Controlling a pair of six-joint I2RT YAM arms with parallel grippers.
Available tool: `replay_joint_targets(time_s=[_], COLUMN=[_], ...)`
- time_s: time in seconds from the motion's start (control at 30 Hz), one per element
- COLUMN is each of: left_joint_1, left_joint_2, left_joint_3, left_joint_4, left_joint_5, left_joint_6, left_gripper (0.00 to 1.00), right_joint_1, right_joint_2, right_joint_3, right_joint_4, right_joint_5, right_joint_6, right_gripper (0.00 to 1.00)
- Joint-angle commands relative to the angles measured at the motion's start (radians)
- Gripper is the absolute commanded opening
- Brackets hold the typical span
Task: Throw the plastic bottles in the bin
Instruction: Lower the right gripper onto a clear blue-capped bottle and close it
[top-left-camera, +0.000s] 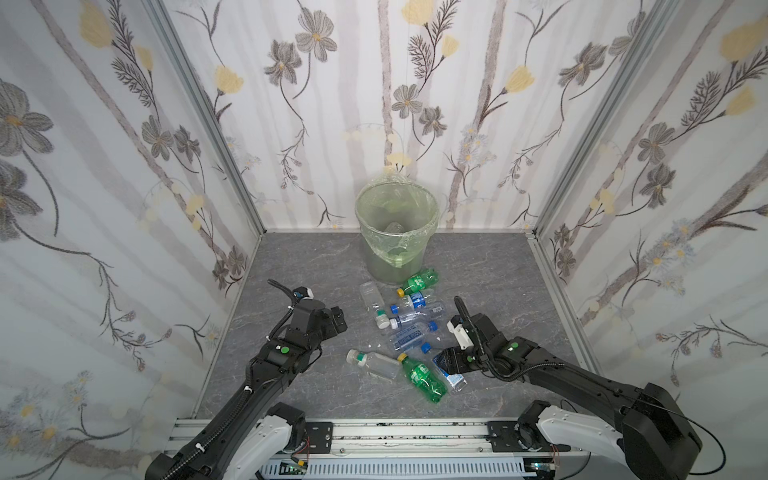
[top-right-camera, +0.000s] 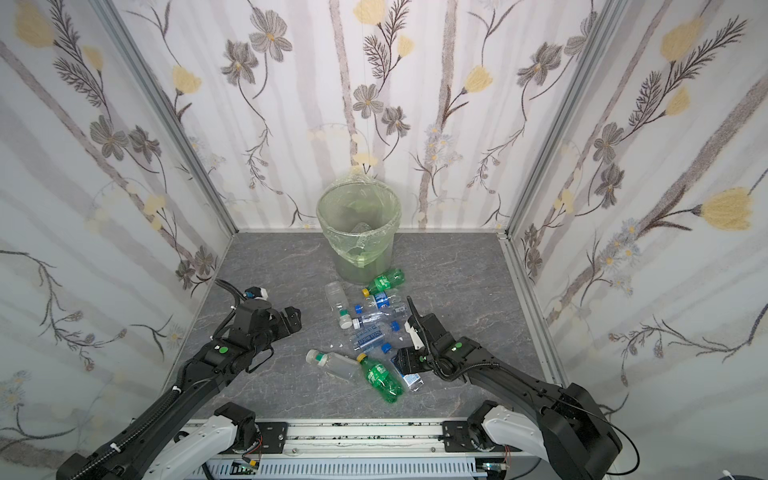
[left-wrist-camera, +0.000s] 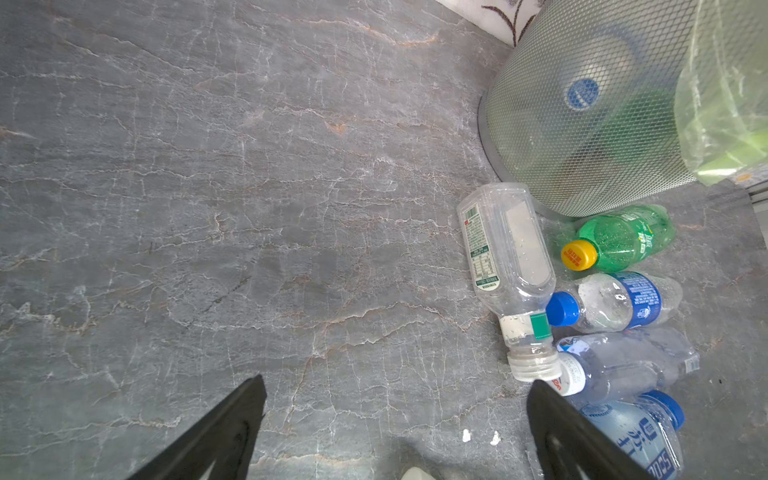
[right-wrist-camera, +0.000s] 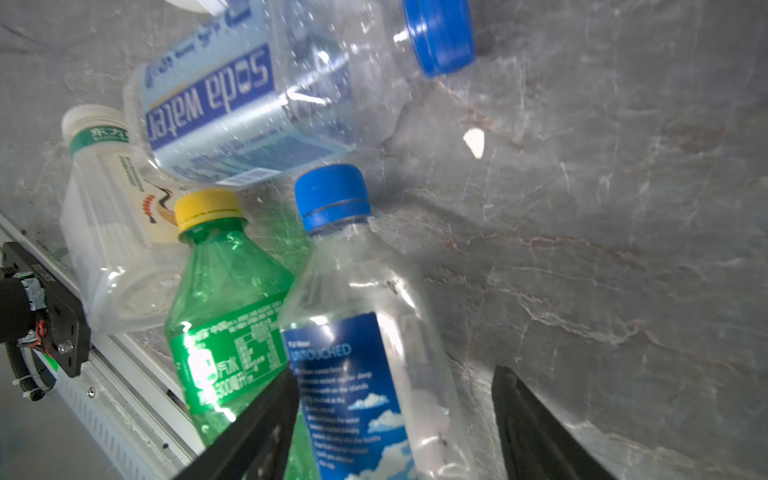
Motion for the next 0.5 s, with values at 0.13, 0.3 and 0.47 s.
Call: replay_joint_targets(time_s=[0.13, 0.3, 0.47], left_joint_1=[0.002, 0.002, 0.002], left_joint_2=[0.000, -0.028, -0.034], left_joint_3=[-0.010, -0.024, -0.029], left_joint_4=[0.030, 0.032, 0.033], left_joint_5=[-0.003, -0.005, -0.001], left_joint_6=[-0.032, -0.038, -0.040], left_gripper=[1.00, 1.00, 1.00], right_joint_1=[0.033, 0.033, 0.034], right_joint_2=[0.089, 0.115, 0.105], right_joint_3=[-0.004, 0.001, 0.008], right_joint_4=[0.094, 0.123, 0.127], right_joint_5=[0.038, 0.115, 0.176], right_joint_6=[0.044, 0.060, 0.063], right_gripper=[0.70, 0.61, 0.49])
